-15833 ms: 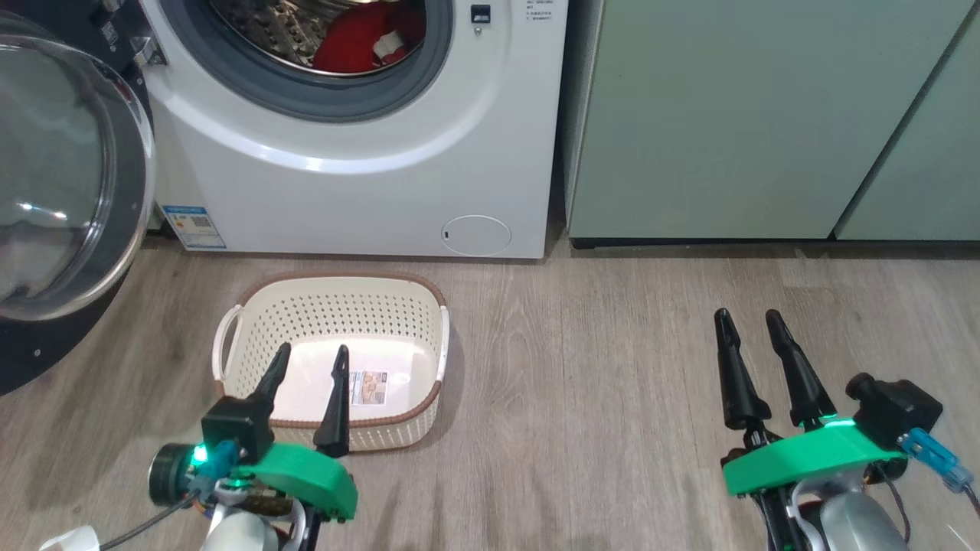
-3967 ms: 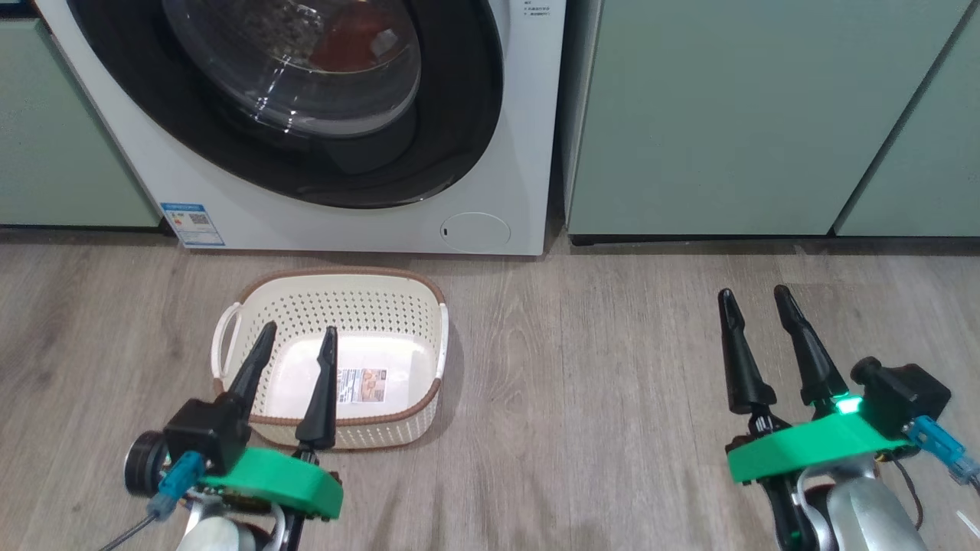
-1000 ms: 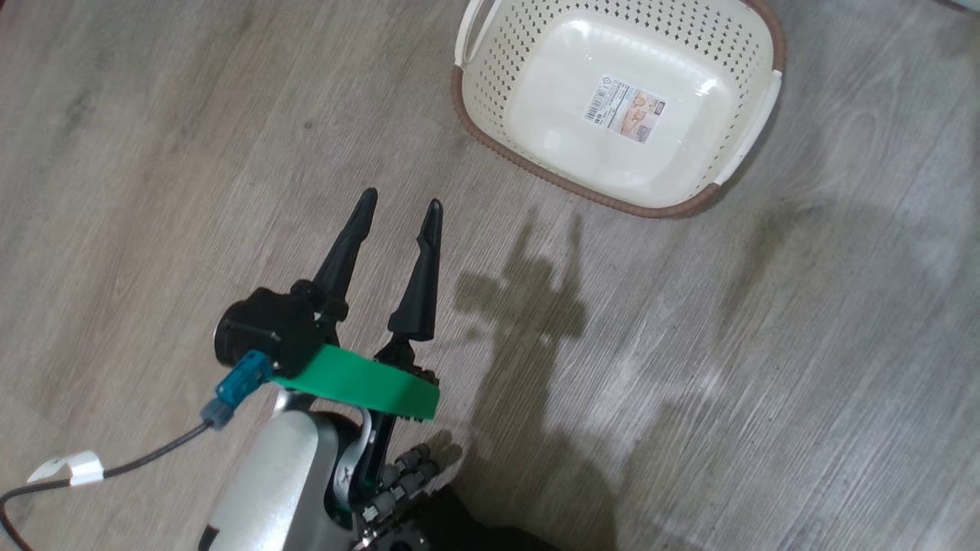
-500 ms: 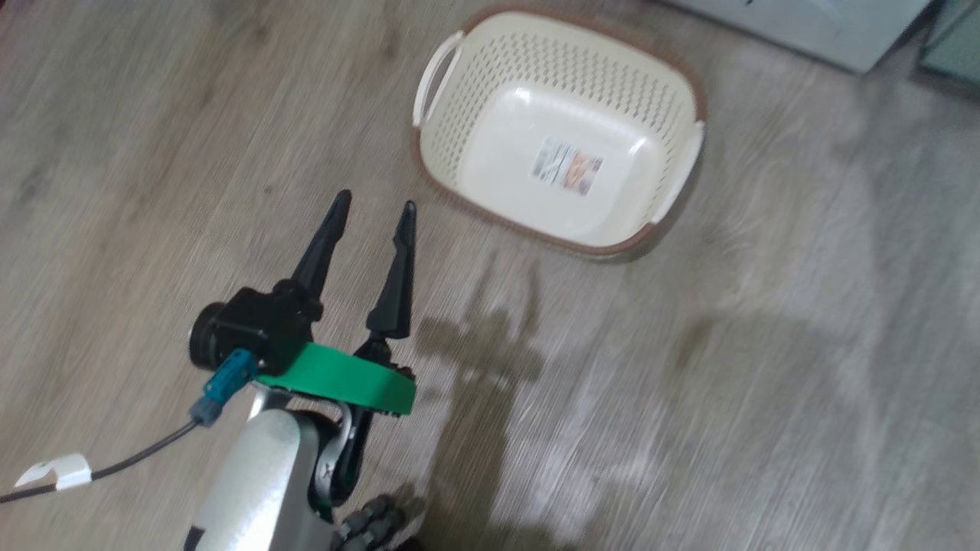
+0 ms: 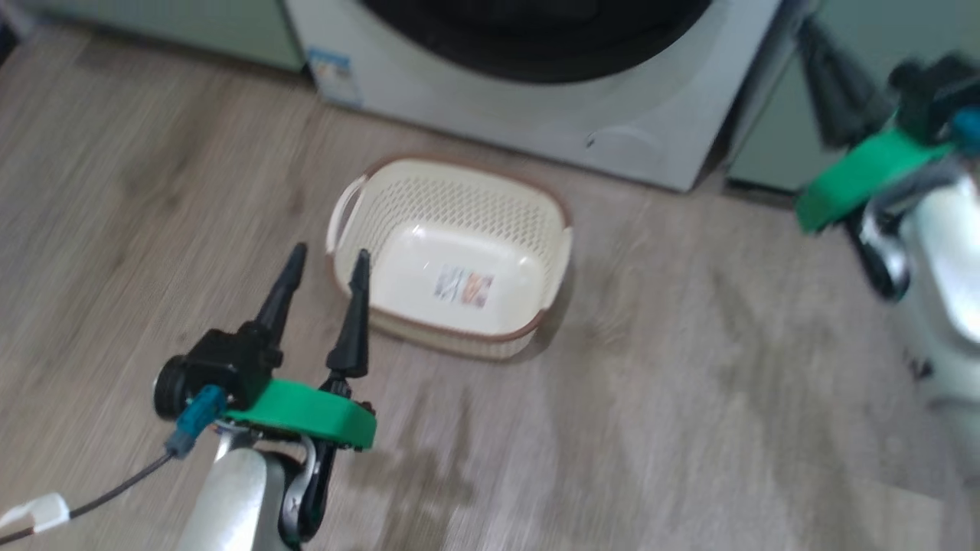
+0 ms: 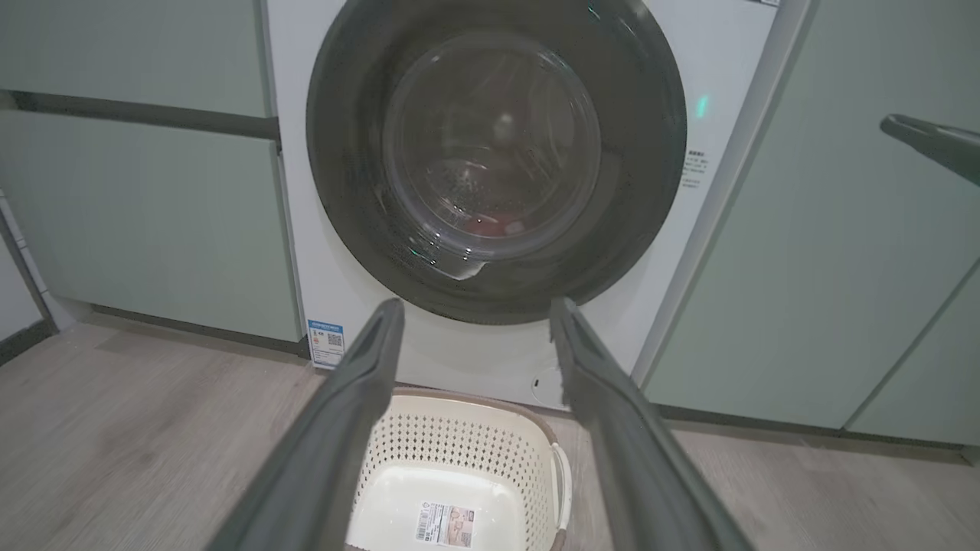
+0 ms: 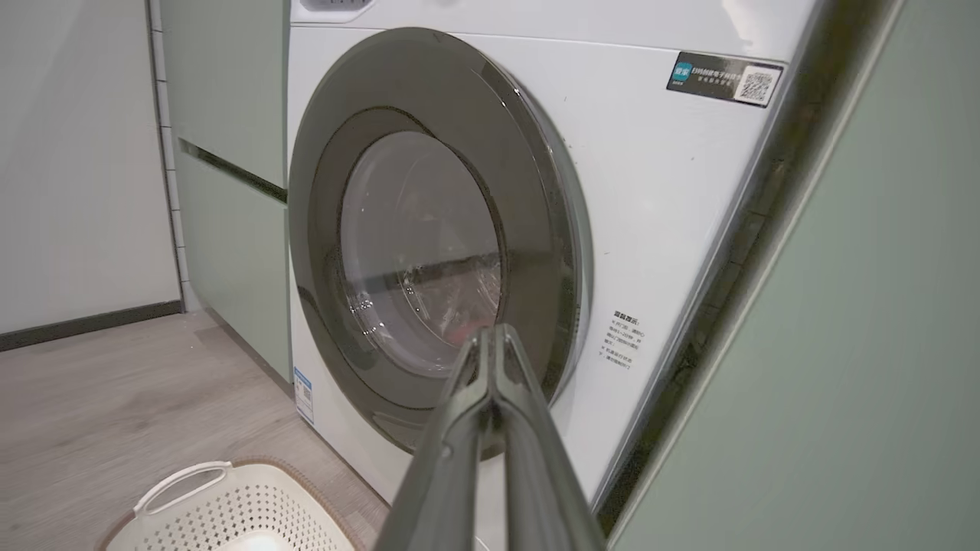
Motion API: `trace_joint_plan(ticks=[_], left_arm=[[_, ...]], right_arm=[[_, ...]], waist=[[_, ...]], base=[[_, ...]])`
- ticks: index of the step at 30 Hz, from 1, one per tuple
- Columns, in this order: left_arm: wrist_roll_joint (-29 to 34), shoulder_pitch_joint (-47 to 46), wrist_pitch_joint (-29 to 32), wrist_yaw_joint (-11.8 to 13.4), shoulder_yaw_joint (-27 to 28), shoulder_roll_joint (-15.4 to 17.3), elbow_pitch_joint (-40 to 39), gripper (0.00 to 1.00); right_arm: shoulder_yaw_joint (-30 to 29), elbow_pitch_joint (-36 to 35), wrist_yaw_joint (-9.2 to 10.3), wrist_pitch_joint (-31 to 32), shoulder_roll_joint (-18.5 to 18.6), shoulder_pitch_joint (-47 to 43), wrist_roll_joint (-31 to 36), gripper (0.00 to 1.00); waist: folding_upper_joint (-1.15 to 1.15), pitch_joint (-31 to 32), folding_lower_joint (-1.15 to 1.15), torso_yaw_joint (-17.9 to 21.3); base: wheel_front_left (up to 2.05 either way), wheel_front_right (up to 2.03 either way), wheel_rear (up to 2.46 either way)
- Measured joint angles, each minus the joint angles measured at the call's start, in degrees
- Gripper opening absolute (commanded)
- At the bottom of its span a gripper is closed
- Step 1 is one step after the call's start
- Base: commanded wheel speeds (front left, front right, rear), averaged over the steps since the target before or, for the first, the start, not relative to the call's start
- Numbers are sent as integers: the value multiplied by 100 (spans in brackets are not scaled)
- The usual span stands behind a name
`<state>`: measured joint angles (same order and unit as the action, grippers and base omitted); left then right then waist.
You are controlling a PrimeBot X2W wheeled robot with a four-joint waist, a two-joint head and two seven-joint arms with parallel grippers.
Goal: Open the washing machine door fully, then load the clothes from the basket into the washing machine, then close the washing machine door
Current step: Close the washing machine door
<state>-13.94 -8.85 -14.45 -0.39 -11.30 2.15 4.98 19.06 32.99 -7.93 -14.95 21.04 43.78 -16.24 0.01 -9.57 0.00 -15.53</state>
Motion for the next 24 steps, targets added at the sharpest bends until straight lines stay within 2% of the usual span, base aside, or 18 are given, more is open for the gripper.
trace_joint_plan(ticks=[5,12,19,24], left_arm=[[56,233,0,-46,99,11,-41,100],[56,399,1,-37,268,20,-57,100],[14,461,1,-42,301,19,-15,100],[-134,628,1,-38,399,20,80,100]], right_arm=[[-92,-559,0,0,-120,-932,-49,0],[-826,-1391,0,0,-357,-1951,-116,0],[-1733,-1931,20,0,-953,-3025,-8,0],[-2139,-2139,43,0,-1361,-3532,16,0]], waist=[[0,485,0,427],[0,837,0,910],[0,1025,0,1264],[0,1092,0,1375]], base=[[0,0,0],[0,0,0],[0,0,0],[0,0,0]])
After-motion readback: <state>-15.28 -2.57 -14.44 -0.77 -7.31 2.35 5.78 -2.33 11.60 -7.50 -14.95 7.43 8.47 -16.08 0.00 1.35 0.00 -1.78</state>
